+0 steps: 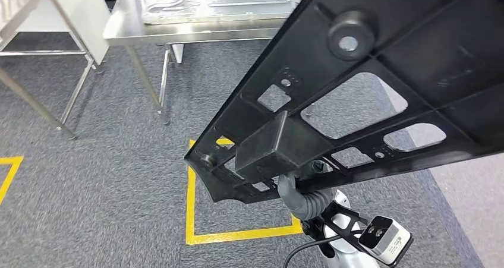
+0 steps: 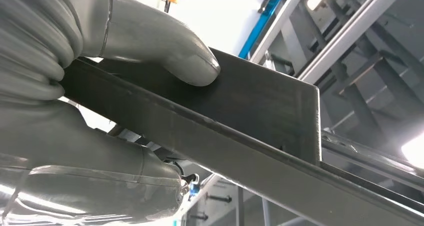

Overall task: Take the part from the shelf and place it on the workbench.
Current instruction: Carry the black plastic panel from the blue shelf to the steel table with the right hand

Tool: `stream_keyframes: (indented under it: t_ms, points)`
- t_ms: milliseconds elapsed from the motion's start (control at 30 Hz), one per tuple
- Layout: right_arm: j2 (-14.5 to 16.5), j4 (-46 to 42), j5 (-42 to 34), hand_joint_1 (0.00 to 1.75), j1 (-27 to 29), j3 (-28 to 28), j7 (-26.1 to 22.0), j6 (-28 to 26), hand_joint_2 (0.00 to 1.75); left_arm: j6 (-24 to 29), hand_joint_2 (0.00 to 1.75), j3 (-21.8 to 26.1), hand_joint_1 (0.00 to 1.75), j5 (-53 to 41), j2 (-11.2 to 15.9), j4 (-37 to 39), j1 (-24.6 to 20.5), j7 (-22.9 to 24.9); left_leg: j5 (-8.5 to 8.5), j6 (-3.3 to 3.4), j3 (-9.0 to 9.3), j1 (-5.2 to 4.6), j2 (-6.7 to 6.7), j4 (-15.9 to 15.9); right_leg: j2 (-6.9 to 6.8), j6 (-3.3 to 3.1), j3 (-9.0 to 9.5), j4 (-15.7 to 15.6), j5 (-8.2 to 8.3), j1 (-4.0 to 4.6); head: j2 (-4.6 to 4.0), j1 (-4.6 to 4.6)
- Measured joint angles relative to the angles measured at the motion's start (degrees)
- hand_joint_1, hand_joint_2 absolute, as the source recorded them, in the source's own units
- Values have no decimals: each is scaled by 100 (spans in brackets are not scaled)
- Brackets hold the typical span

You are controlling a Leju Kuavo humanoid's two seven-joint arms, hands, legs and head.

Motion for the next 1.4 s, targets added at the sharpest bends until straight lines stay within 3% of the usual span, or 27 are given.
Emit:
stream_keyframes:
  t_ms: [67,133,167,200,233,300,333,367,467,533,600,667,700,733,800,867,933,1033,1100,1167,1200,1233,1267,1333,1400]
  points:
    - [4,-1,0,175,-6,-1,0,3,175,-2,175,-1,0,-2,-1,1,-3,-5,-285,-42,-193,25,-269,468,102,-60,39,-51,31,-35,0,-1]
    - [7,3,-1,175,-4,-1,-1,4,175,-4,175,-1,0,-3,-3,2,22,-4,-640,-68,-582,31,-423,1263,226,-81,42,-50,29,-30,0,-1]
    - [7,6,-1,175,1,-1,0,3,175,-4,175,0,0,-2,-1,2,35,-3,-706,-77,-735,31,-441,1539,298,-84,44,-45,26,-26,0,-1]
    - [7,8,-1,175,3,-1,1,3,175,-3,175,0,0,-2,1,2,45,-2,-657,-80,-800,31,-448,1617,372,-82,49,-36,20,-24,0,-1]
    - [7,9,-1,175,5,-1,1,2,175,-3,175,0,0,-1,2,2,48,-3,-489,-77,-751,34,-460,1452,447,-76,57,-23,11,-26,0,-1]
    - [7,11,-2,175,4,-1,0,2,175,-4,175,0,0,-1,3,1,48,-7,-42,-46,-435,46,-574,684,574,-48,70,18,-24,-30,0,0]
    - [7,11,-3,175,4,-1,-2,1,175,-8,175,1,0,-1,4,2,44,-9,98,-19,-296,51,-646,337,631,-27,57,51,-42,-24,0,0]
    - [7,12,-4,175,6,-1,-6,-5,175,-15,175,3,0,0,5,1,39,-10,162,11,-215,51,-704,126,672,0,34,75,-52,-24,0,1]
    - [4,11,1,175,33,-1,-20,-63,175,-37,175,7,0,9,4,1,14,-8,169,120,-195,39,-702,31,729,104,-19,90,-51,-36,0,0]
    - [-1,2,7,175,48,-1,-24,-99,175,-46,175,7,0,12,4,0,5,-3,198,197,-169,52,-655,-13,544,171,-93,272,-180,-34,0,0]
    - [-4,-4,8,175,57,-1,-25,-110,175,-66,175,11,0,13,10,0,19,8,203,240,-150,52,-598,-39,289,223,-392,899,-507,-40,0,1]
    - [-11,-2,-3,175,74,-2,-25,-133,175,-118,175,17,0,16,22,0,40,14,193,251,-150,43,-539,-38,202,256,-765,1608,-765,-68,0,1]
    - [-17,0,-19,175,79,-2,-25,-155,175,-159,175,20,0,18,29,0,45,8,187,250,-146,41,-514,-37,189,261,-842,1730,-750,-78,0,2]
    - [-26,0,-39,175,79,-4,-25,-179,175,-202,175,22,0,19,34,0,45,-1,177,244,-138,40,-497,-37,181,258,-804,1628,-632,-83,0,2]
    - [-47,-2,-85,175,68,-12,-25,-219,175,-269,175,24,0,18,39,1,38,-21,150,219,-101,39,-477,-39,148,209,-424,861,-229,-74,0,2]
    - [-62,-4,-118,175,53,-25,-25,-232,175,-299,175,24,0,14,42,1,32,-26,115,169,-73,20,-465,-35,108,139,-89,200,-19,-35,0,2]
    - [-68,-6,-134,175,57,-38,-25,-228,175,-307,175,24,0,13,49,1,33,-23,92,101,-55,12,-446,-50,108,84,-26,63,-36,4,0,2]
    - [-75,-30,-124,175,100,-48,-25,-191,175,-287,175,33,0,37,63,1,29,-28,3,12,-45,18,-430,32,136,-11,61,-33,-19,-28,0,0]
    - [-77,-49,-93,175,131,-49,-25,-177,175,-274,175,49,0,54,69,2,35,-46,-269,-21,-297,28,-440,583,139,-72,138,-91,-22,-39,0,0]
    - [-78,-51,-50,175,186,-49,-25,-184,175,-267,175,61,0,55,68,2,57,-64,-545,-47,-733,32,-443,1354,151,-107,172,-90,-56,-22,0,-1]
    - [-79,-51,-15,175,228,-49,-25,-195,175,-264,175,63,0,54,68,2,70,-71,-551,-54,-881,32,-443,1559,163,-111,192,-84,-78,-14,0,-1]
    - [-79,-51,37,175,270,-49,-25,-216,175,-261,175,66,0,52,68,2,80,-76,-437,-54,-926,32,-442,1546,164,-111,218,-76,-107,-10,0,-1]
    - [-80,-51,101,175,311,-49,-25,-246,175,-259,175,68,0,51,68,2,85,-81,-219,-44,-854,31,-434,1299,162,-106,255,-65,-143,-7,0,-1]
    - [-80,-52,254,175,391,-49,-25,-339,175,-255,175,73,0,39,69,2,79,-91,230,11,-550,8,-327,526,131,-78,338,-34,-232,11,0,0]
    - [-83,-72,390,175,475,-49,-25,-447,175,-252,175,74,0,22,69,2,53,-101,369,89,-376,-36,-225,90,92,-24,364,2,-300,41,0,0]
